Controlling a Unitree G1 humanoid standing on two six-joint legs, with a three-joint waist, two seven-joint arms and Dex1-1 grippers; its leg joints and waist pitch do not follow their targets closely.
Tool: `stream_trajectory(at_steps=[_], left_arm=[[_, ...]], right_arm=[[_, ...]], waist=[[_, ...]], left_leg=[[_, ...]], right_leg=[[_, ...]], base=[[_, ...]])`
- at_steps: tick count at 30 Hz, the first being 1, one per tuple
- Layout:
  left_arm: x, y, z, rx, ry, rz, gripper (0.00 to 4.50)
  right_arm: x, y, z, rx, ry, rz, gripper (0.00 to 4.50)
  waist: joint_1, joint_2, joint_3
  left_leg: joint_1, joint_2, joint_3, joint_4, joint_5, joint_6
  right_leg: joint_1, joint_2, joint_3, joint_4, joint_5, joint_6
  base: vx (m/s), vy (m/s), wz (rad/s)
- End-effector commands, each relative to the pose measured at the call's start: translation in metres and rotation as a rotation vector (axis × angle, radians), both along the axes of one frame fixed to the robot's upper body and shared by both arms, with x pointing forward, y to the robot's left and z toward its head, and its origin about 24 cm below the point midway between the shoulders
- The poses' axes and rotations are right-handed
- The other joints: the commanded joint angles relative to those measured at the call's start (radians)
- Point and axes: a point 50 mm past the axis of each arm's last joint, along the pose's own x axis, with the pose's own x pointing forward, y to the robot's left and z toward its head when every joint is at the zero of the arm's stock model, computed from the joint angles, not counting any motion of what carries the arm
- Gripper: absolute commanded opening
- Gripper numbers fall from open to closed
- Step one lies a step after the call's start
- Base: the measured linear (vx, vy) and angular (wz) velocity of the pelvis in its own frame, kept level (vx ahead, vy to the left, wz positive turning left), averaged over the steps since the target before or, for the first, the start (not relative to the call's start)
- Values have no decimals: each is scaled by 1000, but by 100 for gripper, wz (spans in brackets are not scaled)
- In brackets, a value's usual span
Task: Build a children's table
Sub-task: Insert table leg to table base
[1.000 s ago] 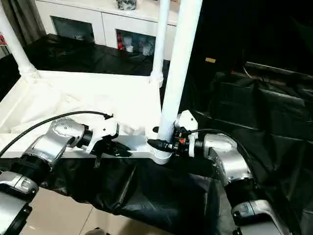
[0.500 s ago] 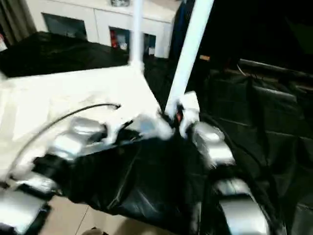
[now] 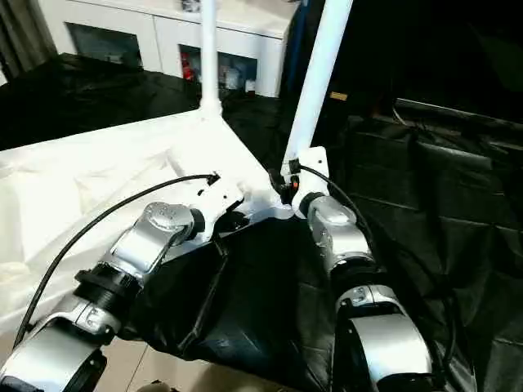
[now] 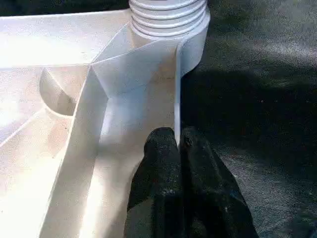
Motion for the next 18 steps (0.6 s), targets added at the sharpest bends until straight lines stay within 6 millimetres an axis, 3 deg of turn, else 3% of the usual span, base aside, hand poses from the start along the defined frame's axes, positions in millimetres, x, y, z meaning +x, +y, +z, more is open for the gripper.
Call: stream_trajectory(at_steps=[1,10,14,18], left_arm=[[2,-17,23,-48,-103,-46,0],[-2,-14,22,-63,-92,-94,0],[-4,-4,21,-65,-82,-157,0],[-6,2,20,-63,-68,-218,0]], right_arm=[[-14,18,-28,47,142,66,263],[-10,16,-18,62,91,127,321],[-11,9,-11,31,49,241,367],[-17,4,-9,-5,29,360,367]], waist=[[3,14,-64],[-1,15,-67],[-5,16,-67],[-1,19,-66]], left_leg=[[4,32,-8,-63,-203,7],[0,32,-7,-60,-165,30],[-1,32,-7,-58,-160,39],[-1,32,-6,-56,-153,50]], right_leg=[[55,-85,52,-71,-142,-199],[59,-85,50,-63,-75,-227],[60,-85,50,-62,-72,-236],[61,-85,50,-62,-68,-241]], base=[[0,0,0],[0,0,0],[0,0,0],[0,0,0]])
